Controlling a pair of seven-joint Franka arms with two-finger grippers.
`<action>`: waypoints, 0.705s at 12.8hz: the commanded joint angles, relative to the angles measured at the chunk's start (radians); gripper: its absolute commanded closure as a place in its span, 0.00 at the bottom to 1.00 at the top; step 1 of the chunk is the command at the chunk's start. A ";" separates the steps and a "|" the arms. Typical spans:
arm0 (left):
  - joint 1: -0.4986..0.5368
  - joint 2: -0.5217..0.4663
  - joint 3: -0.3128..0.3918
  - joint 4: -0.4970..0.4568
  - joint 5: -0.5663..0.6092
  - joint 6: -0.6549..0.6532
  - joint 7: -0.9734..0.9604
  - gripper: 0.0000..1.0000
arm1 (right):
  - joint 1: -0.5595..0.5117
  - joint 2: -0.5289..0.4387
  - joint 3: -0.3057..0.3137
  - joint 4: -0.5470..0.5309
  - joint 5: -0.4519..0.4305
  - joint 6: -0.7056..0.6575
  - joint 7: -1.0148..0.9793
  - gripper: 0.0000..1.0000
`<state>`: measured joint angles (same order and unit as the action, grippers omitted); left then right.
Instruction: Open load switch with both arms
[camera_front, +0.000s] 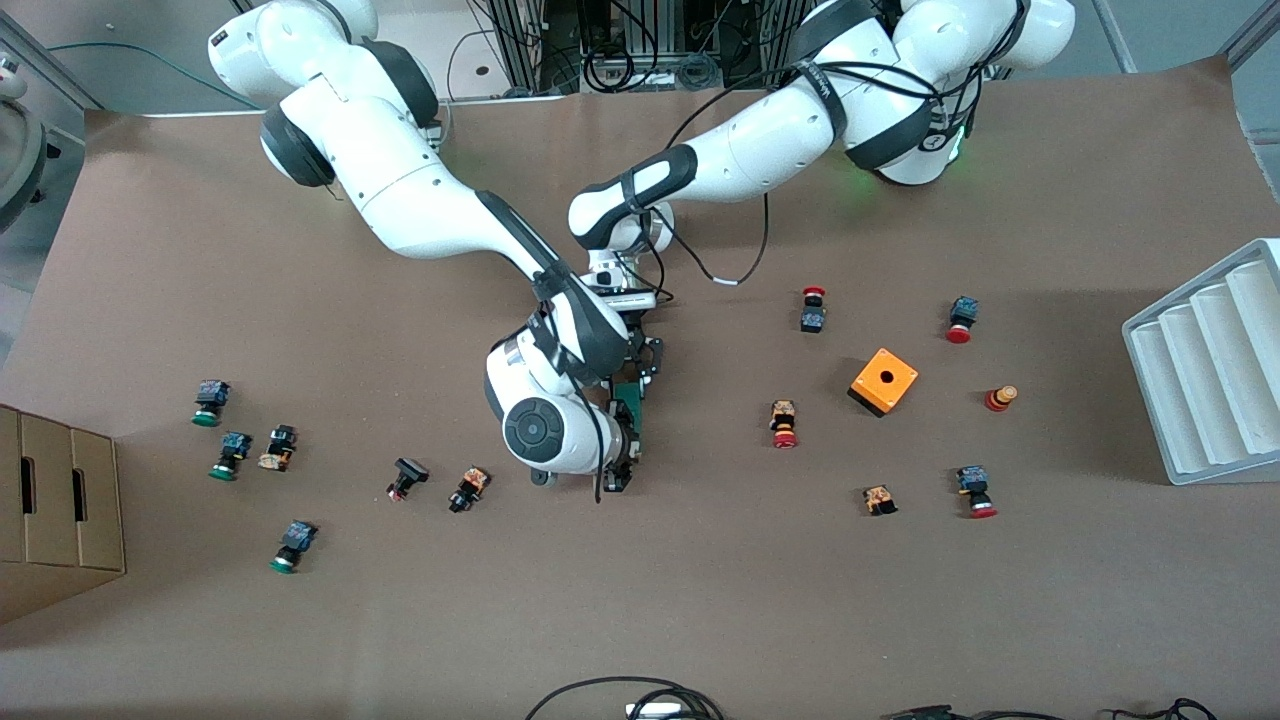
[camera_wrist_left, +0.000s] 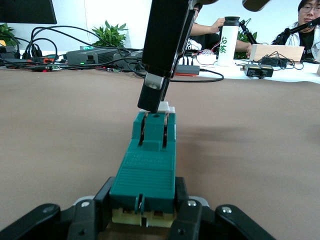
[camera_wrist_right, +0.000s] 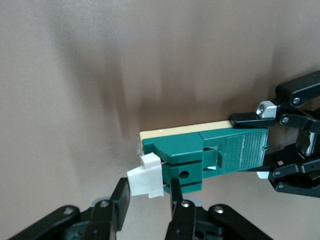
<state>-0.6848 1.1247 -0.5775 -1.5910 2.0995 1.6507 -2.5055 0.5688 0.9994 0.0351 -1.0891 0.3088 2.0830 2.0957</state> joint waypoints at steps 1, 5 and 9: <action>0.002 0.017 -0.013 0.020 0.010 0.009 -0.007 0.54 | 0.002 0.036 -0.006 0.048 0.029 -0.011 0.007 0.62; 0.004 0.015 -0.013 0.020 0.010 0.009 -0.003 0.49 | -0.004 0.027 -0.003 0.043 0.030 -0.031 0.007 0.68; 0.004 0.017 -0.013 0.019 0.010 0.009 -0.001 0.49 | -0.014 0.015 0.002 0.032 0.030 -0.034 0.007 0.70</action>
<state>-0.6845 1.1248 -0.5778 -1.5908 2.0996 1.6515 -2.5055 0.5629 1.0001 0.0350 -1.0873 0.3126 2.0803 2.0964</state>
